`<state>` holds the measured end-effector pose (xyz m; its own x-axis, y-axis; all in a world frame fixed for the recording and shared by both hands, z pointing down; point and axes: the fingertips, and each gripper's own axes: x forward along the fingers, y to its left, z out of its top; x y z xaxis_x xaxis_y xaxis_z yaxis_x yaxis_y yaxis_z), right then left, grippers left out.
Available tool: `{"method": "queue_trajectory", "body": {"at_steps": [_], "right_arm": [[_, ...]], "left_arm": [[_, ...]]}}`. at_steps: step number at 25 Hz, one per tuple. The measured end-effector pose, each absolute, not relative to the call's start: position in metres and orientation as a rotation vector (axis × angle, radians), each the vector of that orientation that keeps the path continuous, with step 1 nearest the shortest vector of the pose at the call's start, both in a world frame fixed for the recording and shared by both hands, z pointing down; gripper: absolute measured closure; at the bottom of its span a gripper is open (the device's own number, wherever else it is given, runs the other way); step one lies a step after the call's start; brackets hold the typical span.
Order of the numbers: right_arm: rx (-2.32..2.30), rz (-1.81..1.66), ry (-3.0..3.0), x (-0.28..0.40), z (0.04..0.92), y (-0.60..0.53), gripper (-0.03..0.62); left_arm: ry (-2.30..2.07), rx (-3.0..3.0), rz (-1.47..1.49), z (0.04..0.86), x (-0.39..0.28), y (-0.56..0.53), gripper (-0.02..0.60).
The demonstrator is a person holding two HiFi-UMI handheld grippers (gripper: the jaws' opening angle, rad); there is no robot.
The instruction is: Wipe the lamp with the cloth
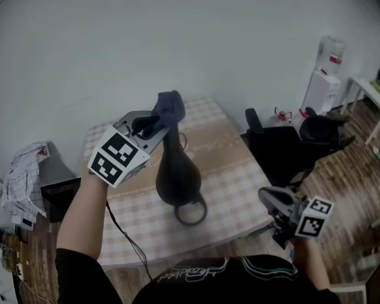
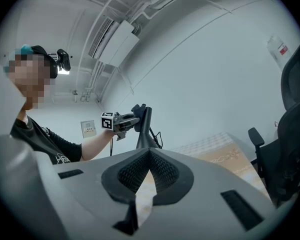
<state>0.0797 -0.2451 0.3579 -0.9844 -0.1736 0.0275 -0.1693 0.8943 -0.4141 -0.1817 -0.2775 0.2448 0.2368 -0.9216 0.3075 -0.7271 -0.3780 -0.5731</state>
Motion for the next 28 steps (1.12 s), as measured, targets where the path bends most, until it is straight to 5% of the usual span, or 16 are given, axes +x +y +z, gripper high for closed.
{"method": "queue_trajectory", "body": {"at_steps": [28], "right_arm": [[-0.132,-0.753,3.118,0.054,0.388,-0.212,0.583]], "left_arm": [[1.556,-2.327,-0.959,0.343,-0.164,-0.213,0.509]]}}
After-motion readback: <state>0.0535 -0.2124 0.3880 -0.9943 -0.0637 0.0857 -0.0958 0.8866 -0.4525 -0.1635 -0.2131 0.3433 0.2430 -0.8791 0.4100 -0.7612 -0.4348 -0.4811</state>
